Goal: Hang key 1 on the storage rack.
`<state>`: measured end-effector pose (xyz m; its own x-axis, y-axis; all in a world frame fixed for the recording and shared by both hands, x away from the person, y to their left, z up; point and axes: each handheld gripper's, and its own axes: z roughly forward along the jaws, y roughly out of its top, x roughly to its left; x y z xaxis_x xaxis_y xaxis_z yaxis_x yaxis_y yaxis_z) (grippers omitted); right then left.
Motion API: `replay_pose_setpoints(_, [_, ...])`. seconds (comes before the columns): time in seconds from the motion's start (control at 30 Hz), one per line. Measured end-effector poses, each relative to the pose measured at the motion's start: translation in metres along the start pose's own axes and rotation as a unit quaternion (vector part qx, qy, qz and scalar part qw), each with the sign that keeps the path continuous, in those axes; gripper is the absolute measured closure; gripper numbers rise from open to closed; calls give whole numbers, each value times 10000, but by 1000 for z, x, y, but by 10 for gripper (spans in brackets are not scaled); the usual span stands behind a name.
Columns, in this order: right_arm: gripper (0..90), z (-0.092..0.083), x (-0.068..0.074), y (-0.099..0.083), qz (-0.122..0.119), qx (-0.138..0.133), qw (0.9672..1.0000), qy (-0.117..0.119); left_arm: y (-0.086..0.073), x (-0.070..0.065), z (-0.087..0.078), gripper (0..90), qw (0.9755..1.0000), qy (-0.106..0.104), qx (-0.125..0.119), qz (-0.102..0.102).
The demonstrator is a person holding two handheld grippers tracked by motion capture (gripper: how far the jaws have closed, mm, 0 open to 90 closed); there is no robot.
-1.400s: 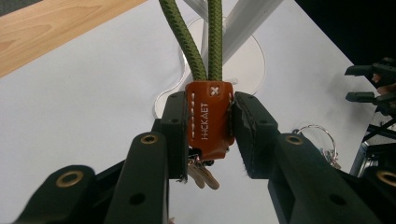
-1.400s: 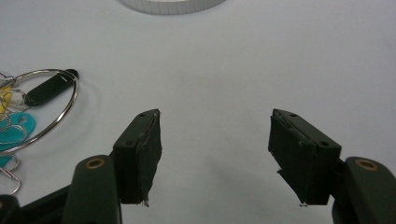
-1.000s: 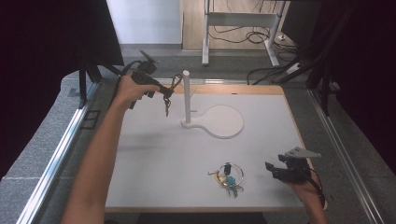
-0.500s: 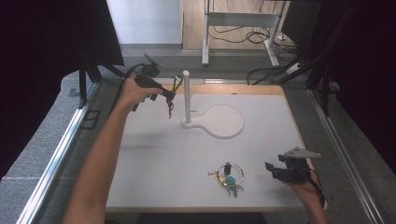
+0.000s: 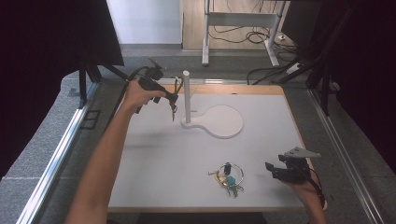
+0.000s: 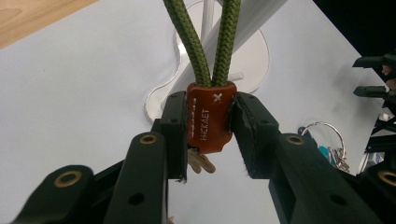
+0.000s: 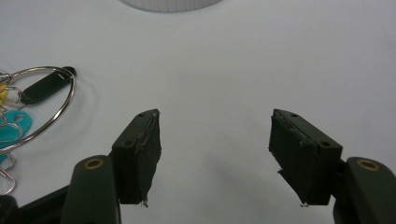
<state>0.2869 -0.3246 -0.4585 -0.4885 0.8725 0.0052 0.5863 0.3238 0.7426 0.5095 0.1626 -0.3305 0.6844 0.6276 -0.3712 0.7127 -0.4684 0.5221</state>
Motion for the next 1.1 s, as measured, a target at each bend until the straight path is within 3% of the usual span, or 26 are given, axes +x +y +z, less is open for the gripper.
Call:
replay_pose_setpoints(0.4, [335,-2,0,1,7,-38,10000,-45,-12,-17,-7,562,9987,364,-143,313])
replay_pose_setpoints(0.67, [334,-5,2,2,-12,-82,10000,-41,-29,-36,-19,542,9965,409,-221,696])
replay_pose_setpoints(0.83, [334,-5,3,3,-39,-101,9999,-47,-44,-50,-25,538,9952,385,-278,859])
replay_pose_setpoints(1.1, [334,-3,10,6,-148,-94,9998,-5,-82,-64,-27,507,9931,396,-444,1010])
